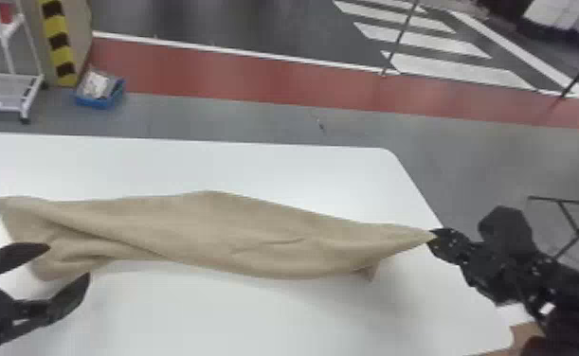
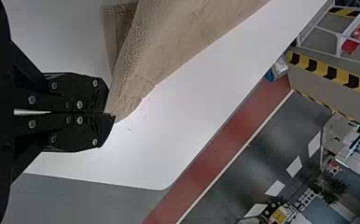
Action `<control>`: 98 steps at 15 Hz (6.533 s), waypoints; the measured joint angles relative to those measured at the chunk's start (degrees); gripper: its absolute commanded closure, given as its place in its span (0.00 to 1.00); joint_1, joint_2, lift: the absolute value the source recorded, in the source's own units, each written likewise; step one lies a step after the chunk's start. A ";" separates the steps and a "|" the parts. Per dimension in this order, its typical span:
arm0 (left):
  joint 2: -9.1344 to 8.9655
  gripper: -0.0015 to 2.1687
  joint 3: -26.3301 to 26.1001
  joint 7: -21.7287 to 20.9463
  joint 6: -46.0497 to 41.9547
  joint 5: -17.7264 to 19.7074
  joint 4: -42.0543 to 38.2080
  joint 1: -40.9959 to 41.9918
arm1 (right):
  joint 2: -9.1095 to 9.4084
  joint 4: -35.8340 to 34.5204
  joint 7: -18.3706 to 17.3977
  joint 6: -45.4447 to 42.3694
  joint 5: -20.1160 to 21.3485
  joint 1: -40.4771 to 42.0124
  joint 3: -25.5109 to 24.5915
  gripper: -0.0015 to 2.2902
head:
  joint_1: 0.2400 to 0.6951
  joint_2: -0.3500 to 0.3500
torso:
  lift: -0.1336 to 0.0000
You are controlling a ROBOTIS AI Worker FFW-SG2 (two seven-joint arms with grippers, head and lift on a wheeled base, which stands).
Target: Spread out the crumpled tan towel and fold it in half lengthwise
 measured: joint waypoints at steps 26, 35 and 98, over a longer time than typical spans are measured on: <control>1.64 0.01 1.12 -7.89 49.82 0.13 -0.56 -19.91 | 0.23 -0.90 0.74 7.00 -0.55 -1.45 4.83 0.87 | 1.00 0.20 | 0.07; 0.80 0.02 11.97 -5.29 49.57 7.23 -19.34 -6.01 | 0.71 -0.86 0.80 7.62 -0.15 -0.45 4.90 0.87 | 1.00 0.26 | 0.07; 5.68 0.13 16.66 -27.65 58.42 -2.64 -29.19 7.10 | 0.97 -5.19 2.19 6.56 -1.24 3.07 7.74 0.87 | 1.00 0.34 | 0.07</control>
